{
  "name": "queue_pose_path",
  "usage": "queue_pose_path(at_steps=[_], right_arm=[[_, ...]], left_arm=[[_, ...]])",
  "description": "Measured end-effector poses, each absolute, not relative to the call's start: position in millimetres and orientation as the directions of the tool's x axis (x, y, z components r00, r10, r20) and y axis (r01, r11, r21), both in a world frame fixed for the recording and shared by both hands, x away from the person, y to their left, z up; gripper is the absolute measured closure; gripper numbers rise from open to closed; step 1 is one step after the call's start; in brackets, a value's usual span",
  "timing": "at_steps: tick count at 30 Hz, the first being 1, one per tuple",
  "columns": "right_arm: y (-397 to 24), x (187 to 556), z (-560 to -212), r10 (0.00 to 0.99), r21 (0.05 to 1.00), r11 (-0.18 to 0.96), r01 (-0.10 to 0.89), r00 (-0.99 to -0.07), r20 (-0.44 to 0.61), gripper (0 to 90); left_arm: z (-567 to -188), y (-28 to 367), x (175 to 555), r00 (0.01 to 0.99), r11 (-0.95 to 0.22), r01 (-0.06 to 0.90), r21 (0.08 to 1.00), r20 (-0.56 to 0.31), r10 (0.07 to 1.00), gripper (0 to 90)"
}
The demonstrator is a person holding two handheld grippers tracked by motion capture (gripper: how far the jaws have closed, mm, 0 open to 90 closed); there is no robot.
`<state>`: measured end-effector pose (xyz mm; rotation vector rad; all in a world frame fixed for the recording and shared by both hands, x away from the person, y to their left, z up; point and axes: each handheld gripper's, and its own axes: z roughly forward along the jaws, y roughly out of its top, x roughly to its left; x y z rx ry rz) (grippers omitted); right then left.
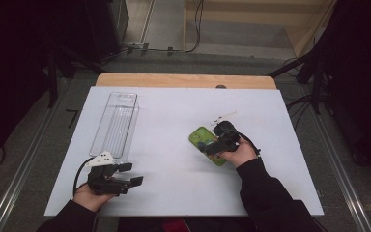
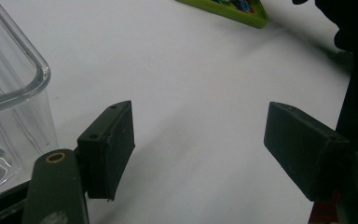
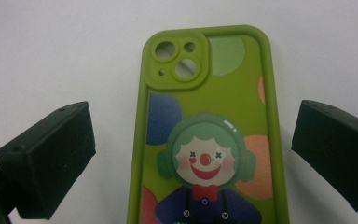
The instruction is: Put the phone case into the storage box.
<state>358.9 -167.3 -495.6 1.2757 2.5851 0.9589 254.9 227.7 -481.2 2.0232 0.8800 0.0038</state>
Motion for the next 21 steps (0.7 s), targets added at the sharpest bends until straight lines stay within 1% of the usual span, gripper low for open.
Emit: queue_pose_path(at_steps=[9, 10, 11, 16, 17, 18, 19, 21], right_arm=[[-165, 358, -505, 0.743, 0.543, 0.494, 0.679, -0.654, 0.141, 0.0], [-165, 358, -505, 0.739, 0.54, 0.505, 0.674, -0.66, 0.133, 2.5], [-164, 357, -506, 0.735, 0.544, 0.516, 0.662, -0.668, 0.115, 3.2], [-162, 355, -507, 0.735, 0.543, 0.537, 0.646, -0.674, 0.076, 4.2], [-161, 353, -507, 0.736, 0.543, 0.544, 0.64, -0.674, 0.057, 6.0], [-160, 352, -508, 0.738, 0.544, 0.552, 0.632, -0.674, 0.035, 9.8], [-160, 351, -508, 0.736, 0.551, 0.559, 0.619, -0.677, 0.014, 10.4], [-162, 350, -508, 0.737, 0.559, 0.552, 0.619, -0.675, 0.019, 12.0]], left_arm=[[-481, 228, 255, 0.744, -0.336, 0.584, 0.739, -0.321, 0.586, 24.9], [-481, 228, 255, 0.744, -0.336, 0.584, 0.739, -0.323, 0.585, 24.9], [-481, 228, 255, 0.744, -0.336, 0.584, 0.739, -0.323, 0.585, 24.9], [-481, 228, 255, 0.745, -0.338, 0.583, 0.739, -0.32, 0.585, 24.9], [-481, 228, 255, 0.745, -0.338, 0.583, 0.739, -0.32, 0.585, 24.9], [-481, 228, 255, 0.745, -0.338, 0.583, 0.739, -0.32, 0.585, 24.9], [-481, 228, 255, 0.745, -0.338, 0.583, 0.739, -0.32, 0.585, 24.9], [-481, 228, 255, 0.748, -0.34, 0.581, 0.739, -0.32, 0.582, 24.9]])
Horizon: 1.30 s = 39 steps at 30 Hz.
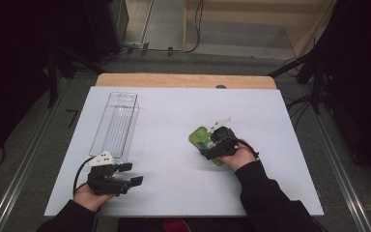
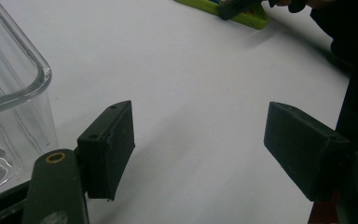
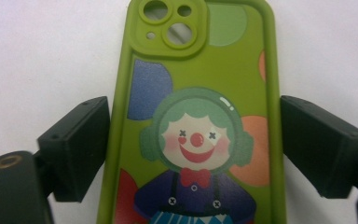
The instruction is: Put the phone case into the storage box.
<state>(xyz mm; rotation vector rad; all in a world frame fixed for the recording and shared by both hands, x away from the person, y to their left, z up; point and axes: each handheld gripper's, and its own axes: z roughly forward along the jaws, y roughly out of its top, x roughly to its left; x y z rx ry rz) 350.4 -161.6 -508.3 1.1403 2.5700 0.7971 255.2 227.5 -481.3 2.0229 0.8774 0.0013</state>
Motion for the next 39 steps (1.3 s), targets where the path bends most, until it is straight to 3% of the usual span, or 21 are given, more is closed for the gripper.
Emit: queue_pose_path(at_steps=[22, 39], right_arm=[[-165, 349, -510, 0.74, 0.585, 0.533, 0.611, -0.672, 0.028, 14.1], [-181, 346, -486, 0.761, 0.627, 0.412, 0.661, -0.629, 0.162, 14.1]], left_arm=[[-481, 227, 255, 0.747, -0.34, 0.584, 0.737, -0.323, 0.581, 24.9], [-481, 227, 256, 0.743, -0.338, 0.592, 0.732, -0.332, 0.581, 24.9]])
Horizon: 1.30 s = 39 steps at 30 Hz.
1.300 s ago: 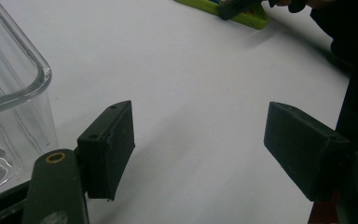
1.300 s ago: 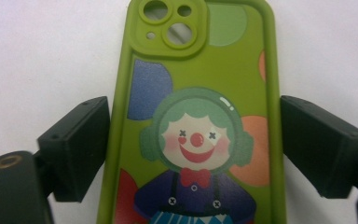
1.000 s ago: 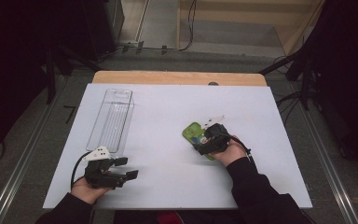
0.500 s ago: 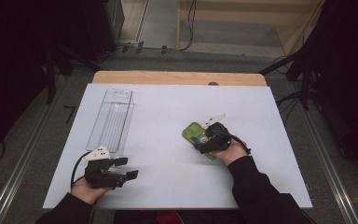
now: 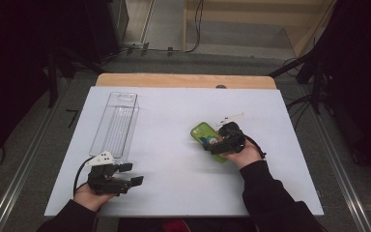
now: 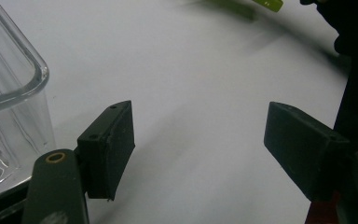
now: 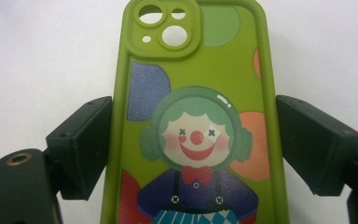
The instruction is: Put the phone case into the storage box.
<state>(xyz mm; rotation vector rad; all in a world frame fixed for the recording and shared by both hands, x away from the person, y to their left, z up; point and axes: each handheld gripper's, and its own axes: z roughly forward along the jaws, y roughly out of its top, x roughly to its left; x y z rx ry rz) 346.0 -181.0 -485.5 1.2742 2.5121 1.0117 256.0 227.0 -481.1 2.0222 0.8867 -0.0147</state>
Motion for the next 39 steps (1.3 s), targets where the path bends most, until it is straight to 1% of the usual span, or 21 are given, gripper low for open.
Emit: queue_pose_path(at_steps=[4, 10, 14, 18, 25, 29, 32, 39], right_arm=[[-186, 345, -482, 0.761, 0.638, 0.389, 0.665, -0.622, 0.183, 14.1], [-188, 344, -480, 0.77, 0.628, 0.353, 0.693, -0.597, 0.226, 14.1], [-187, 343, -479, 0.768, 0.628, 0.352, 0.694, -0.597, 0.23, 14.1], [-189, 337, -480, 0.77, 0.614, 0.353, 0.706, -0.592, 0.238, 14.1], [-193, 329, -476, 0.774, 0.624, 0.339, 0.704, -0.586, 0.241, 14.1], [-195, 326, -475, 0.771, 0.631, 0.338, 0.699, -0.59, 0.24, 14.1], [-196, 325, -473, 0.773, 0.635, 0.332, 0.698, -0.587, 0.241, 14.1], [-196, 321, -472, 0.774, 0.638, 0.328, 0.697, -0.585, 0.242, 14.1]], left_arm=[[-481, 227, 256, 0.739, -0.335, 0.598, 0.728, -0.338, 0.583, 25.0], [-480, 224, 256, 0.74, -0.346, 0.597, 0.724, -0.331, 0.585, 25.0], [-479, 220, 256, 0.736, -0.348, 0.613, 0.709, -0.353, 0.578, 25.1], [-478, 217, 257, 0.723, -0.342, 0.624, 0.702, -0.354, 0.593, 25.0], [-472, 210, 257, 0.726, -0.339, 0.624, 0.704, -0.361, 0.585, 25.0], [-468, 203, 257, 0.721, -0.322, 0.634, 0.703, -0.386, 0.576, 24.9], [-464, 195, 257, 0.727, -0.345, 0.623, 0.702, -0.358, 0.585, 24.7], [-456, 184, 263, 0.733, -0.359, 0.617, 0.7, -0.347, 0.584, 24.4]])
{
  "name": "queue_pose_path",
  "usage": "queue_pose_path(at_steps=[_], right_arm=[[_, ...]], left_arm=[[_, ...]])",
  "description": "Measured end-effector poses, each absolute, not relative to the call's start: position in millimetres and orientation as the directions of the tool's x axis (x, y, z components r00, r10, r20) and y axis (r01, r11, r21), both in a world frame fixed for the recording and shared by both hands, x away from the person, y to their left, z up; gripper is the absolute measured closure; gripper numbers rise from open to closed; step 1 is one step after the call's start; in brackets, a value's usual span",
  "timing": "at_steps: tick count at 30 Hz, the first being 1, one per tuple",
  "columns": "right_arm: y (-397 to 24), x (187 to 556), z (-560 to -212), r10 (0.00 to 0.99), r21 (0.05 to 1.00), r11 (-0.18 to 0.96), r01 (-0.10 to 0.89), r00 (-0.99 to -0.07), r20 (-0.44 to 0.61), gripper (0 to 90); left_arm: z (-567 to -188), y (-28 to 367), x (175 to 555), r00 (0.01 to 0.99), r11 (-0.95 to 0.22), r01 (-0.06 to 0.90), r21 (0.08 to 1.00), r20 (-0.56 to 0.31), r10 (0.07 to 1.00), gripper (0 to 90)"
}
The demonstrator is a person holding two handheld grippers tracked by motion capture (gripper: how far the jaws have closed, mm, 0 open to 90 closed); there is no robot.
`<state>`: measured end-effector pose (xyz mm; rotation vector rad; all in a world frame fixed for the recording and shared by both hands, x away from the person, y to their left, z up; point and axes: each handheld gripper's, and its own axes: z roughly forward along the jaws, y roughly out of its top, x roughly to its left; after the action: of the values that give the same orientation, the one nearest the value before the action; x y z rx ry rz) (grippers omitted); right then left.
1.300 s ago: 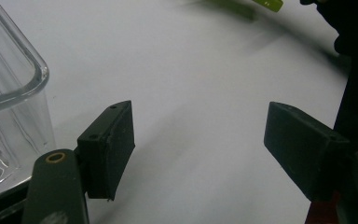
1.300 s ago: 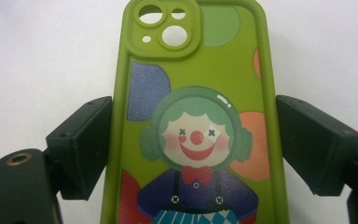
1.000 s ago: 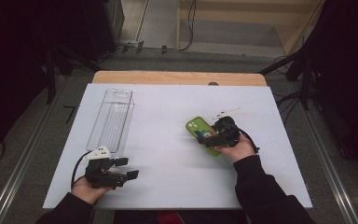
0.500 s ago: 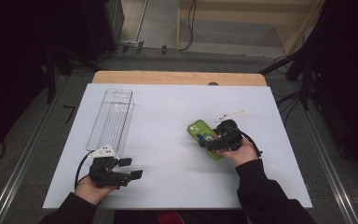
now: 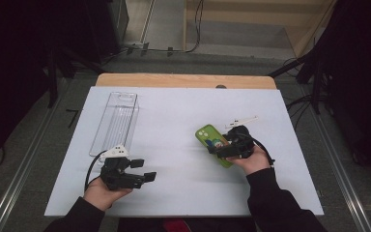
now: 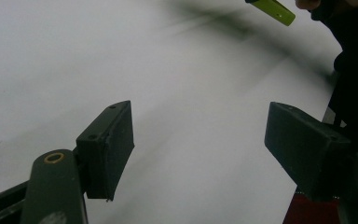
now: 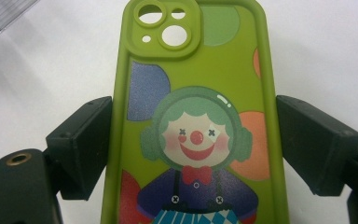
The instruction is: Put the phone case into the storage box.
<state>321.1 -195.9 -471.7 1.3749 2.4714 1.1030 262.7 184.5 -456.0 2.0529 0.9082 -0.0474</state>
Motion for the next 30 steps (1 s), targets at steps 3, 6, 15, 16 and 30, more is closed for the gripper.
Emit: queue_pose_path(at_steps=[3, 6, 15, 16, 30], right_arm=[[-194, 320, -471, 0.775, 0.638, 0.326, 0.698, -0.583, 0.242, 14.1], [-193, 318, -471, 0.773, 0.639, 0.328, 0.696, -0.586, 0.242, 14.1], [-189, 313, -469, 0.771, 0.652, 0.323, 0.686, -0.591, 0.239, 14.1], [-189, 313, -469, 0.771, 0.653, 0.323, 0.685, -0.591, 0.238, 14.1], [-179, 307, -469, 0.794, 0.658, 0.29, 0.695, -0.558, 0.24, 14.1]], left_arm=[[-454, 180, 267, 0.734, -0.361, 0.622, 0.695, -0.356, 0.578, 24.4], [-452, 176, 271, 0.73, -0.358, 0.628, 0.691, -0.362, 0.58, 24.4], [-442, 161, 284, 0.718, -0.351, 0.635, 0.688, -0.359, 0.596, 24.4], [-442, 159, 285, 0.719, -0.355, 0.635, 0.686, -0.357, 0.597, 24.4], [-444, 145, 305, 0.709, -0.335, 0.643, 0.689, -0.368, 0.602, 24.3]])
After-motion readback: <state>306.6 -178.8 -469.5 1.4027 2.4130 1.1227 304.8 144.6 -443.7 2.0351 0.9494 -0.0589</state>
